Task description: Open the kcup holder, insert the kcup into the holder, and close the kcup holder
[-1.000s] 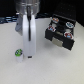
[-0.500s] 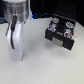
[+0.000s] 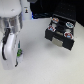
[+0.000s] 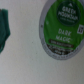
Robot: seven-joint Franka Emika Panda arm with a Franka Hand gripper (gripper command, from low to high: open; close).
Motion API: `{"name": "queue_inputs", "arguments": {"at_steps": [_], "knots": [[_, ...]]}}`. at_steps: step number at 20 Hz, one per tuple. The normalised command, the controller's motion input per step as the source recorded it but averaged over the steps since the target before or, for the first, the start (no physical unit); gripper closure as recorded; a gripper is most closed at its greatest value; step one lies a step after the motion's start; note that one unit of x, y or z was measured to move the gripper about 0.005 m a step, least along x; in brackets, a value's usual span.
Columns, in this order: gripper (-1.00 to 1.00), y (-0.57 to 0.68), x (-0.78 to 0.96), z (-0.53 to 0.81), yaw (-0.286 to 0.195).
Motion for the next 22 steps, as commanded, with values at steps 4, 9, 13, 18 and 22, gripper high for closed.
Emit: {"name": "queue_inputs", "arguments": {"at_steps": [4, 9, 13, 18, 22], "knots": [[-1.0, 0.15, -0.19, 0.0, -0.001], [-1.0, 0.21, -0.37, -0.02, -0.007], [-1.0, 0.03, -0.24, -0.15, 0.0], [-1.0, -0.02, -0.04, -0.13, -0.117], [-1.0, -0.13, -0.01, -0.24, -0.199]]}}
